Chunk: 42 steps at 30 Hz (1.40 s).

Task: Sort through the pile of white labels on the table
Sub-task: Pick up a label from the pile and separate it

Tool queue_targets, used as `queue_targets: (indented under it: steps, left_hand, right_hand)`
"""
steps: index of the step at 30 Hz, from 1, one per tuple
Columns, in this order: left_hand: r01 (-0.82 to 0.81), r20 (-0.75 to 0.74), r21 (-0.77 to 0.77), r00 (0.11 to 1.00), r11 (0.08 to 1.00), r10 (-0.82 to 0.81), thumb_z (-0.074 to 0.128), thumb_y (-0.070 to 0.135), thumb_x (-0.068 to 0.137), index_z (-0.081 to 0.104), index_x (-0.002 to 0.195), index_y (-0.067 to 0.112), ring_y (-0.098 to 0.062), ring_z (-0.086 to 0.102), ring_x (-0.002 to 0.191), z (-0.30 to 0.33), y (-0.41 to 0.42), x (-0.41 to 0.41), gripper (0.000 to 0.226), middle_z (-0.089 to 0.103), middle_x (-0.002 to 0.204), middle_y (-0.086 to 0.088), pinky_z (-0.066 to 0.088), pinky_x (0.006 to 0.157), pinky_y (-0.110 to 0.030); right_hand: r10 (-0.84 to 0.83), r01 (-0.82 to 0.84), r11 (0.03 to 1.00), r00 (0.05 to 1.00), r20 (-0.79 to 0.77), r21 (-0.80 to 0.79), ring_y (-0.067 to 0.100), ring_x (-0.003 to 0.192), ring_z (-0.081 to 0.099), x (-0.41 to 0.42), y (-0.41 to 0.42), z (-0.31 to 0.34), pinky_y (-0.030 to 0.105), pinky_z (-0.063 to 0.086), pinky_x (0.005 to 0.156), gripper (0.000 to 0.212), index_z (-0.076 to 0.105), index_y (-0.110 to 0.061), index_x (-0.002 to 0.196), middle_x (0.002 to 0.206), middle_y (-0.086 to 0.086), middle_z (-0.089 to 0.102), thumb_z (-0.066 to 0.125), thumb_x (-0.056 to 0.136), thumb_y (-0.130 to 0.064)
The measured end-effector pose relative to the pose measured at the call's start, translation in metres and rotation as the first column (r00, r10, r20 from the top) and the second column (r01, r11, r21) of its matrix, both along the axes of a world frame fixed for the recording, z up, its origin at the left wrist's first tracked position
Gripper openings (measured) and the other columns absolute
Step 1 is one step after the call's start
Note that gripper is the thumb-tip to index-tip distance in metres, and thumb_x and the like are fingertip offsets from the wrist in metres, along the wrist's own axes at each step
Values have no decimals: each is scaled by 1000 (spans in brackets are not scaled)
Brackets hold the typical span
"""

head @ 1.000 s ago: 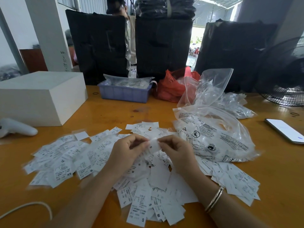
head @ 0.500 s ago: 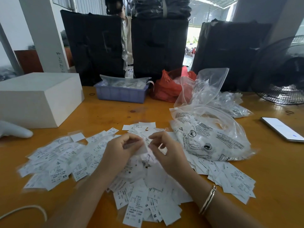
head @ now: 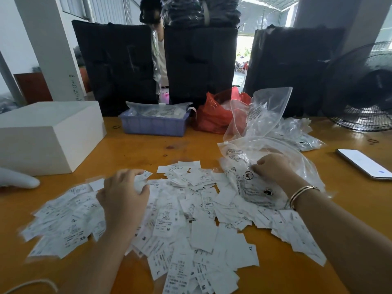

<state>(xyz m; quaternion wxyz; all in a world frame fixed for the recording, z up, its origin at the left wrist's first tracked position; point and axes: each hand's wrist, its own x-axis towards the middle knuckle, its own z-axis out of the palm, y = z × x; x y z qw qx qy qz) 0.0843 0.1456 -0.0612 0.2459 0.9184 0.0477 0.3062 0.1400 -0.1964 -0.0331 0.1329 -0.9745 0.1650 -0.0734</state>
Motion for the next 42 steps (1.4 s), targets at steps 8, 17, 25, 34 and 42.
queue_targets:
  steps: [8, 17, 25, 34, 42]
  left_hand:
    - [300, 17, 67, 953, 952, -302, 68, 16, 83, 69, 97, 23, -19, 52, 109, -9, -21, -6, 16, 64, 106, 6, 34, 89, -31]
    - [567, 6, 75, 822, 820, -569, 62, 16, 89, 67, 105, 24, -5, 47, 106, -9, -31, -15, 18, 57, 103, 19, 33, 93, -25]
    - [561, 67, -99, 828, 822, -557, 56, 22, 94, 65, 107, 26, 9, 42, 102, -5, -31, -15, 16, 46, 101, 36, 30, 90, -16]
    - [631, 27, -342, 747, 696, -664, 37, 69, 79, 62, 111, 37, 13, 49, 105, 2, -27, -22, 51, 58, 108, 31, 40, 86, -14]
    - [634, 9, -312, 746, 707, -666, 64, 35, 84, 69, 84, 26, 5, 61, 79, -3, -30, -16, 10, 67, 79, 23, 42, 70, -3]
  right_hand:
    - [-81, 64, 983, 992, 96, 171, 22, 72, 60, 0, 9, -1, 36, 54, 71, 27, 67, -12, 67, 76, 9, 67, 68, 84, -32]
    - [-92, 100, 995, 939, 332, -9, 17, 51, 40, -16, 9, 11, 27, 27, 49, 44, 47, -13, 53, 55, 2, 47, 47, 95, -26]
    - [313, -516, 775, 814, 489, 364, 0, 37, 39, -51, 86, 23, 11, 32, 39, 20, 66, -15, 81, 58, -1, 57, 56, 94, -27]
    - [431, -635, 455, 771, 469, 625, 4, 64, 62, -80, 144, -2, 14, 46, 63, 13, 63, -21, 76, 66, -12, 68, 63, 89, -21]
    - [343, -525, 441, 848, 403, 728, 8, 56, 51, -74, 137, -18, 17, 42, 54, 28, 55, -11, 71, 64, -8, 68, 68, 83, -33]
